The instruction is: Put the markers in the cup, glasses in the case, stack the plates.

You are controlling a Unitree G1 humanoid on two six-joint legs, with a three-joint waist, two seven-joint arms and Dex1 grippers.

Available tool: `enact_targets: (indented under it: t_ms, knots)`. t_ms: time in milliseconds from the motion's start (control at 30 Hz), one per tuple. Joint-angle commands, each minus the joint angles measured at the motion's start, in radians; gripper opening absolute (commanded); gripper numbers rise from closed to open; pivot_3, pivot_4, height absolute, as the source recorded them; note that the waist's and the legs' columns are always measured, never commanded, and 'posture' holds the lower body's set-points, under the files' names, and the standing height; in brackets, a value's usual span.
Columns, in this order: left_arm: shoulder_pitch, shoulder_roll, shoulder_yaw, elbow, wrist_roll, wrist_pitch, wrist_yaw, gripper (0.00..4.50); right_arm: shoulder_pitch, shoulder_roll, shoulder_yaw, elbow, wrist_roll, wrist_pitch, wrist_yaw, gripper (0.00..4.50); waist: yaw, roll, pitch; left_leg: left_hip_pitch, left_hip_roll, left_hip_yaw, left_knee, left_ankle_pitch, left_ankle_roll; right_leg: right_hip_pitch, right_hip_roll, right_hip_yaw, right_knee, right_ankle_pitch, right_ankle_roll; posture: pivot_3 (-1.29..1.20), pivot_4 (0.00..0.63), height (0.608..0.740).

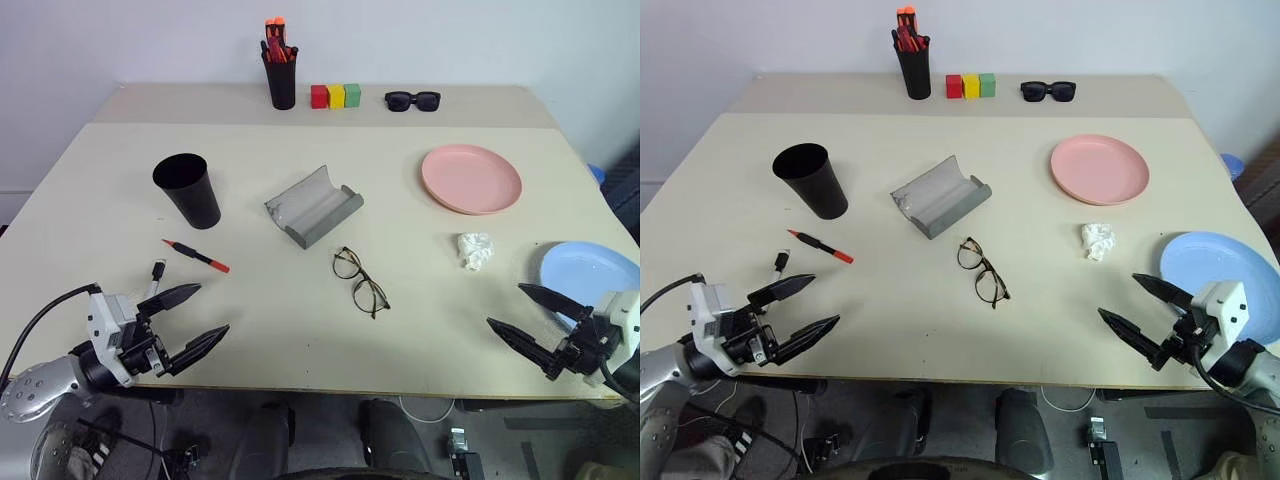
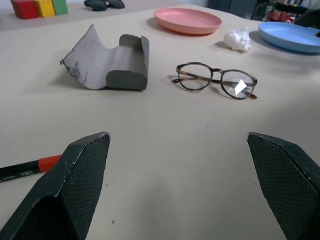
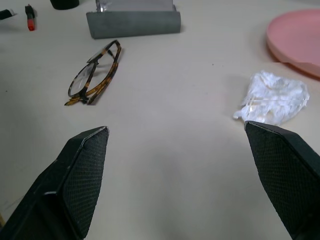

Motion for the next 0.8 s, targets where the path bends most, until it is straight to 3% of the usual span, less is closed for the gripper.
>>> enact_targets:
  t_ms: [33, 400, 800]
  knots:
    - [-0.017, 0.0, 0.003, -0.003, 0.006, -0.024, 0.0, 4.5, -0.02, 0.01, 0.001, -0.018, 0.011, -0.019, -0.005, 4.45, -0.001, 0.0, 0.0, 0.0, 0.0, 0.0, 0.0, 0.0, 0.0, 0.0, 0.0, 0.0, 0.0, 0.0, 0.0, 0.0, 0.15, 0.74]
    - [-0.043, -0.067, -0.085, 0.008, 0.036, -0.055, 0.022, 4.5, -0.081, 0.009, 0.025, 0.01, -0.001, -0.033, -0.01, 4.45, 0.002, 0.0, 0.0, 0.0, 0.0, 0.0, 0.0, 0.0, 0.0, 0.0, 0.0, 0.0, 0.0, 0.0, 0.0, 0.0, 0.15, 0.74]
    - [-0.01, -0.063, -0.057, 0.06, 0.051, -0.097, 0.004, 4.5, -0.083, 0.075, 0.149, -0.061, -0.047, -0.067, -0.053, 4.45, -0.001, 0.001, 0.0, 0.001, 0.0, 0.0, 0.0, 0.0, 0.0, 0.0, 0.0, 0.0, 0.001, 0.0, 0.0, 0.0, 0.15, 0.74]
